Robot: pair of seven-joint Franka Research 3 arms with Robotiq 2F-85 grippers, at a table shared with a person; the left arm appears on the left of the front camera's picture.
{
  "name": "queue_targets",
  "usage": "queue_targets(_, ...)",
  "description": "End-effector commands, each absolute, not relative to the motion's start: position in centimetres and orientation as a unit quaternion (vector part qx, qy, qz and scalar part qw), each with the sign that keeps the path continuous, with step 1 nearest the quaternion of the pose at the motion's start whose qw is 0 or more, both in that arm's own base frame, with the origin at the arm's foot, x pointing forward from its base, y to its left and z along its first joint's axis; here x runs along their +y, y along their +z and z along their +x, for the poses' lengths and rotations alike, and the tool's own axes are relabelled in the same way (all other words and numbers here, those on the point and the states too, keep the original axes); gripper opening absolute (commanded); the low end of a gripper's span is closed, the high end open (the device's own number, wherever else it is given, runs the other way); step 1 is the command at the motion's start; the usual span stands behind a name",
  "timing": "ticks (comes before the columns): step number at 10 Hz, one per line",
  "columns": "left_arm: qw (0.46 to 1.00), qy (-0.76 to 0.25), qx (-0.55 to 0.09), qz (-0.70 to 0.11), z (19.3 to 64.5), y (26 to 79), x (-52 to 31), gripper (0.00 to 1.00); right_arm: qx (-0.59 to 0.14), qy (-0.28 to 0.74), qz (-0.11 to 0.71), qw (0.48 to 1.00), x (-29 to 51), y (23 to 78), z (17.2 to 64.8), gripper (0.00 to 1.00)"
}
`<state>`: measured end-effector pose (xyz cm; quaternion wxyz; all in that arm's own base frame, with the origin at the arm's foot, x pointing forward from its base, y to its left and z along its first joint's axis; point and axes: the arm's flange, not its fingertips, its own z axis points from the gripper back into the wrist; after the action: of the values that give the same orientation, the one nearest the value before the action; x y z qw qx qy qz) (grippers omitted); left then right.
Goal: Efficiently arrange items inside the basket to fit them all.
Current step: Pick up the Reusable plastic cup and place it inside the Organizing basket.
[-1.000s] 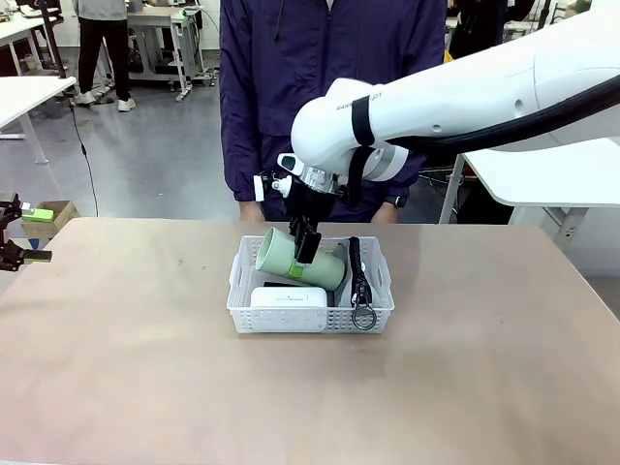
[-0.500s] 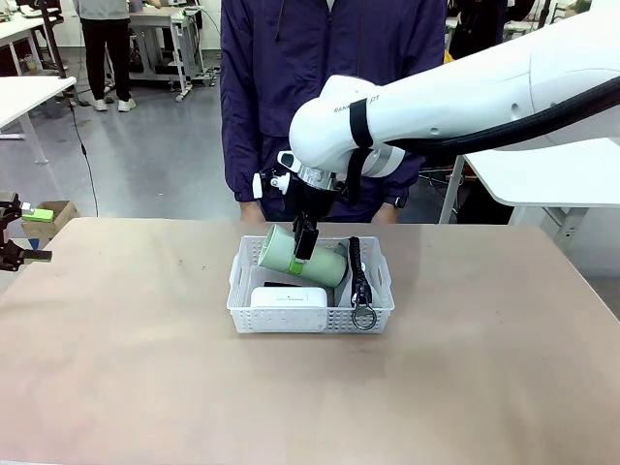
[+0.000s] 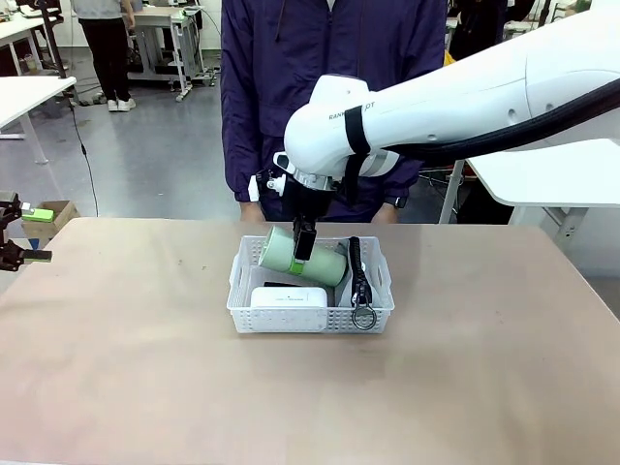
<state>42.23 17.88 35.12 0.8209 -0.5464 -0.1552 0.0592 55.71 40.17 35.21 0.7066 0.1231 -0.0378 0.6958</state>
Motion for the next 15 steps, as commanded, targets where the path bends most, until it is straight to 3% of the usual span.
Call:
queue_targets(1, 0.823, 0.057, -0.157, -0.543, 41.9, 35.3, 17.7, 1.0, -0.033, 0.69, 0.1, 0.716, 40.7, 35.6, 55.8, 1.0)
queue_targets(5, 0.823, 0.057, -0.157, -0.543, 41.9, 35.3, 17.7, 1.0, -0.039, 0.689, 0.104, 0.716, 40.6, 35.8, 55.8, 1.0)
queue_targets(8, 0.823, 0.057, -0.157, -0.543, 41.9, 35.3, 17.7, 1.0, -0.075, 0.667, 0.144, 0.727, 38.6, 39.5, 54.6, 1.0)
queue_targets(11, 0.823, 0.057, -0.157, -0.543, 41.9, 35.3, 17.7, 1.0, -0.081, 0.591, 0.198, 0.778, 29.0, 46.5, 51.7, 1.0)
queue_targets(15, 0.823, 0.057, -0.157, -0.543, 41.9, 35.3, 17.7, 1.0, -0.074, 0.397, 0.386, 0.829, 10.9, 46.5, 45.8, 1.0)
